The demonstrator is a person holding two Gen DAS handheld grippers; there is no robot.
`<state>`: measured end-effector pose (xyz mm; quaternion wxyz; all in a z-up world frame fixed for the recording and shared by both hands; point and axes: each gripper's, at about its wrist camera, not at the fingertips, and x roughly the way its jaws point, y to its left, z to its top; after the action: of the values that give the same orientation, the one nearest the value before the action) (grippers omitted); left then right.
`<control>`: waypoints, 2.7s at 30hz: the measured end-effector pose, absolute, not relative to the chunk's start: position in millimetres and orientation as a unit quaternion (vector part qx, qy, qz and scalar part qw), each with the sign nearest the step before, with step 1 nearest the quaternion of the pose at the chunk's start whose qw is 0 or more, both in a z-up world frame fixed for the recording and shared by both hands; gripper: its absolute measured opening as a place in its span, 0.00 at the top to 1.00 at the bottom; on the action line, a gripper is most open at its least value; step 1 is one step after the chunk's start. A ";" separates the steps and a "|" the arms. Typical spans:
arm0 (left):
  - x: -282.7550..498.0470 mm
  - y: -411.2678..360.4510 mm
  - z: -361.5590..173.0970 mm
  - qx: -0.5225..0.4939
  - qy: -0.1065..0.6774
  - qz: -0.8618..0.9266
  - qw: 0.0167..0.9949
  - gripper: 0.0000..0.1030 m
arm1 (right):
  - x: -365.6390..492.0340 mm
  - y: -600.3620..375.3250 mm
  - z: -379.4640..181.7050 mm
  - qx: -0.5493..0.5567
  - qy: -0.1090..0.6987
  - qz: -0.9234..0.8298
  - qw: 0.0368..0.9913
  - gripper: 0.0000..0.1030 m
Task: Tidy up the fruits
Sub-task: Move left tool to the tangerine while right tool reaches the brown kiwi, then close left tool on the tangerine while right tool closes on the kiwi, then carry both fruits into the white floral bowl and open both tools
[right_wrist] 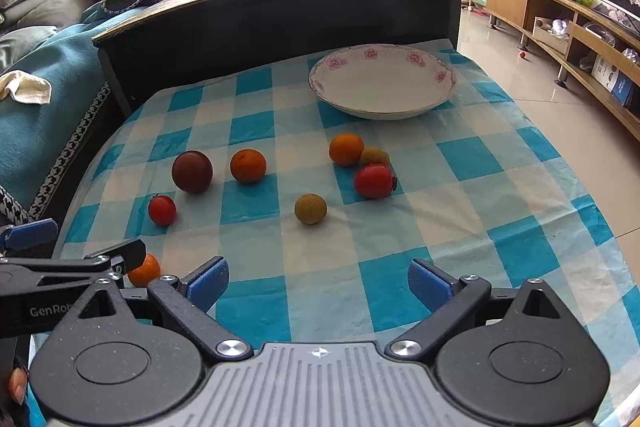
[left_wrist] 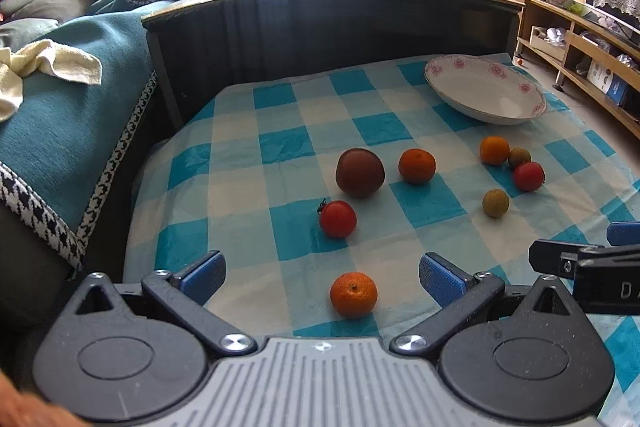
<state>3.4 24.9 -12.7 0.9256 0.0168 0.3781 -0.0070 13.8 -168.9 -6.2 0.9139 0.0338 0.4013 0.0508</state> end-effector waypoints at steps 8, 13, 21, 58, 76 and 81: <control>9.8 19.5 -28.0 0.028 0.387 -0.024 0.921 0.13 | 23.1 -170.6 -15.3 0.029 0.407 0.055 0.911 0.16; 14.2 15.8 -36.3 0.032 0.400 -0.038 0.915 0.30 | 26.1 -170.7 -20.2 0.015 0.404 0.063 0.912 0.17; 17.2 9.2 -45.8 0.036 0.411 -0.066 0.908 0.56 | 31.8 -173.3 -26.1 -0.005 0.392 0.071 0.917 0.23; 17.2 -4.5 -45.7 0.062 0.403 -0.108 0.907 0.63 | 73.3 -150.7 -47.8 -0.061 0.381 0.112 0.916 0.80; 61.1 -49.2 0.0 0.065 0.349 -0.168 0.920 0.63 | 74.2 -186.2 -12.5 -0.015 0.377 0.081 0.923 0.80; 90.4 -61.0 10.5 0.061 0.336 -0.186 0.921 0.63 | 93.1 -200.0 -1.2 -0.009 0.378 0.068 0.923 0.80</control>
<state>90.4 -61.0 10.5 0.9213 0.0605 0.3363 -0.1858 93.1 -200.0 -1.2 0.9233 -0.0092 0.3778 0.0684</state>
